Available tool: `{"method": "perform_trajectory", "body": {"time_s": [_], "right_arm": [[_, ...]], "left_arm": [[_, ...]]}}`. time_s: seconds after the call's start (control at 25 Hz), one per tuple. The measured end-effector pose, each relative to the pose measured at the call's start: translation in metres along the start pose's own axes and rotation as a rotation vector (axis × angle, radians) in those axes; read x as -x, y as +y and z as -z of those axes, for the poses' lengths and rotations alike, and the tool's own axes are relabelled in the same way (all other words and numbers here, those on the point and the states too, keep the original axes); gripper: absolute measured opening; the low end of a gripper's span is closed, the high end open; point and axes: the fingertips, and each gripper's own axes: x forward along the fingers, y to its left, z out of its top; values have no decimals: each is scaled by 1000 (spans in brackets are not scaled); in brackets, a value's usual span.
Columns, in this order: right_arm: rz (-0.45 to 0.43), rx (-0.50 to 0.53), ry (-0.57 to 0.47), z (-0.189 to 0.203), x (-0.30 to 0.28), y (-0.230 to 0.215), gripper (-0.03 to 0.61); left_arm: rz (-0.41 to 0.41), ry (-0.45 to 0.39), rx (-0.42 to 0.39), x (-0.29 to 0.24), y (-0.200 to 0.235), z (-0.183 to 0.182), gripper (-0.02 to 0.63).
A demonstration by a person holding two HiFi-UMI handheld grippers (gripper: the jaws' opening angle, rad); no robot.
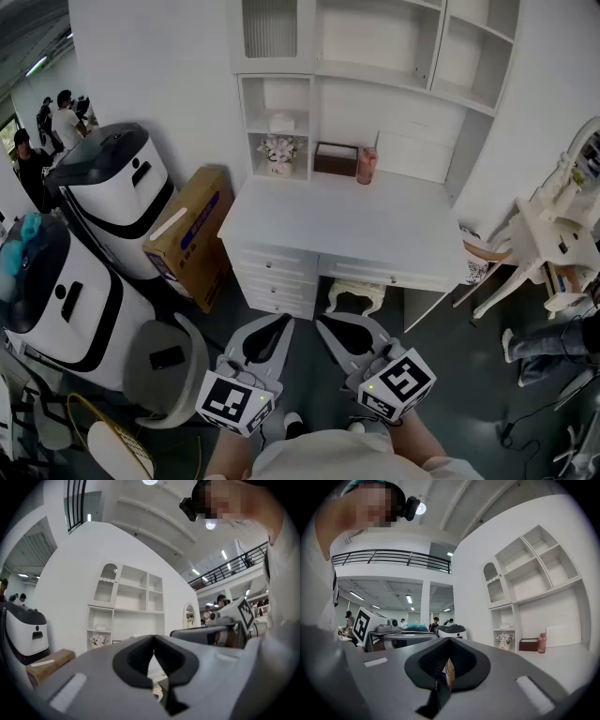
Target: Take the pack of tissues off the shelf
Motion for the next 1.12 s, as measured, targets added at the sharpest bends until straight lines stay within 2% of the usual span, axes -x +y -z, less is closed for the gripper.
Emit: {"method": "perform_trajectory", "body": {"time_s": [0.64,0.84,1.04,1.12], "right_arm": [[21,-35,-11,6,-29,6,0],[42,-36,-21,11,-43,12,0],[67,-29,-1,18,-51,8,2],[79,-43,-3,18,-52,-2,2]], "left_arm": [[28,4,8,6,29,5,0],[44,-5,-18,11,43,10,0],[54,-15,38,4,61,16,2],[55,-17,34,-4,65,18,2]]}}
